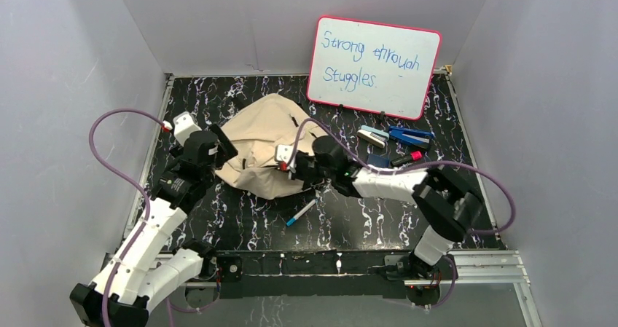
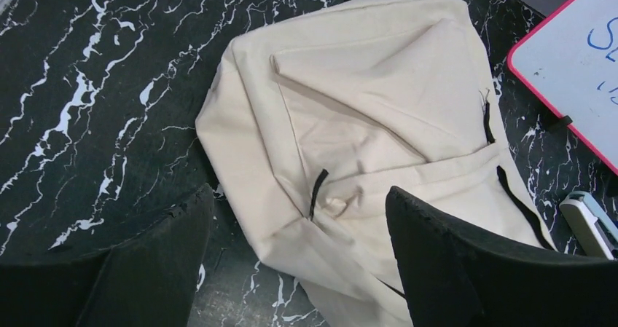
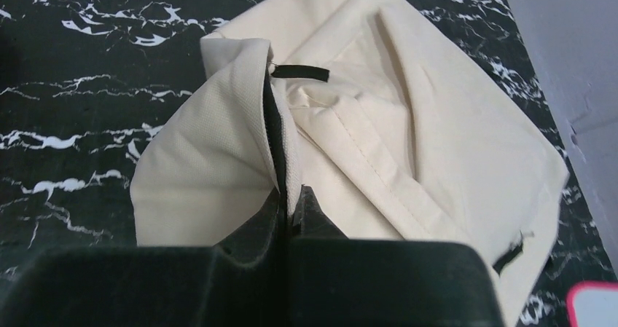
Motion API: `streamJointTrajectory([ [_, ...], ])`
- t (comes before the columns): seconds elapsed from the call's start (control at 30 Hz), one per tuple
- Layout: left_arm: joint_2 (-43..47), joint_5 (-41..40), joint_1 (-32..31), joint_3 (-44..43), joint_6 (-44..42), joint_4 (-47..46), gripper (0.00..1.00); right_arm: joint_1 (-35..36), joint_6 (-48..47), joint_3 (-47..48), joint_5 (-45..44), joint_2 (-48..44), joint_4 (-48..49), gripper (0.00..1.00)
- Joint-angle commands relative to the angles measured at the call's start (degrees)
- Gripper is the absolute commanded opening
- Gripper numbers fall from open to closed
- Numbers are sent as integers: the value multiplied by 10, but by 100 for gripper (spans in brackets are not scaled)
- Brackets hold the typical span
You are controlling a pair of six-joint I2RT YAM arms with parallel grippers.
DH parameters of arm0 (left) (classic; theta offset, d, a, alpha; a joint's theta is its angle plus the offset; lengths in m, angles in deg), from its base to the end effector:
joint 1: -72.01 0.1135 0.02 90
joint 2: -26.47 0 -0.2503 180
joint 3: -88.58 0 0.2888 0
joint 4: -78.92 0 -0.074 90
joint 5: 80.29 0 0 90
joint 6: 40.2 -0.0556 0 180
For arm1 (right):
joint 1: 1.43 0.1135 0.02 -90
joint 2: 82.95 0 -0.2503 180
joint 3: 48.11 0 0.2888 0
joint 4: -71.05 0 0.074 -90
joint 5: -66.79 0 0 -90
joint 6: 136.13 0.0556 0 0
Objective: Pack the student bag
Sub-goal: Zip the student bag at the center of the board.
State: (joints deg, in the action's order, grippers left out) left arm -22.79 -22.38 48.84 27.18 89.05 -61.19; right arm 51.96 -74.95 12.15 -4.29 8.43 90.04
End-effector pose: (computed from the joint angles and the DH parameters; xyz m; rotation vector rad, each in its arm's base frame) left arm 0.2379 -0.0697 0.3075 -0.6079 1.8829 -0.1305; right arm 0.2223 0.3295 0.1879 -1.3619 1.1934 0.6007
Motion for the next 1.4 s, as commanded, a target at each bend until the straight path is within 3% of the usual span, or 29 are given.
streamJointTrajectory([
  [0.0, 24, -31, 2, -8, -41, 21, 85, 11, -13, 88, 27, 79, 52, 0],
  [0.1, 41, -23, 2, 10, -39, 21, 86, 16, -10, 118, 24, 132, 68, 5],
  [0.2, 48, -14, 2, 22, -37, 22, 87, 22, -1, 130, 20, 150, 68, 27],
  [0.4, 36, 28, 2, 29, -61, -1, 87, 29, 52, 81, -3, 67, 34, 55],
  [0.53, 8, 132, 2, 34, -103, -58, 84, 29, 113, 52, -32, -6, -42, 64],
  [0.67, -29, 260, 2, 38, -139, -112, 73, 28, 219, 5, -93, -74, -73, 71],
  [0.8, -61, 363, 0, 51, -144, -130, 53, 27, 350, -22, -174, -109, -117, 61],
  [0.87, -69, 384, -5, 64, -135, -128, 48, 26, 395, -21, -194, -110, -136, 56],
  [1.0, -71, 364, -32, 122, -107, -136, 47, 26, 470, -34, -209, -91, -112, 52],
  [1.23, -98, 266, -106, 170, -33, -147, 48, 14, 551, -11, -284, -12, -154, 56],
  [1.37, -141, 254, -127, 198, 3, -182, 49, -10, 575, -7, -283, 20, -184, 58],
])
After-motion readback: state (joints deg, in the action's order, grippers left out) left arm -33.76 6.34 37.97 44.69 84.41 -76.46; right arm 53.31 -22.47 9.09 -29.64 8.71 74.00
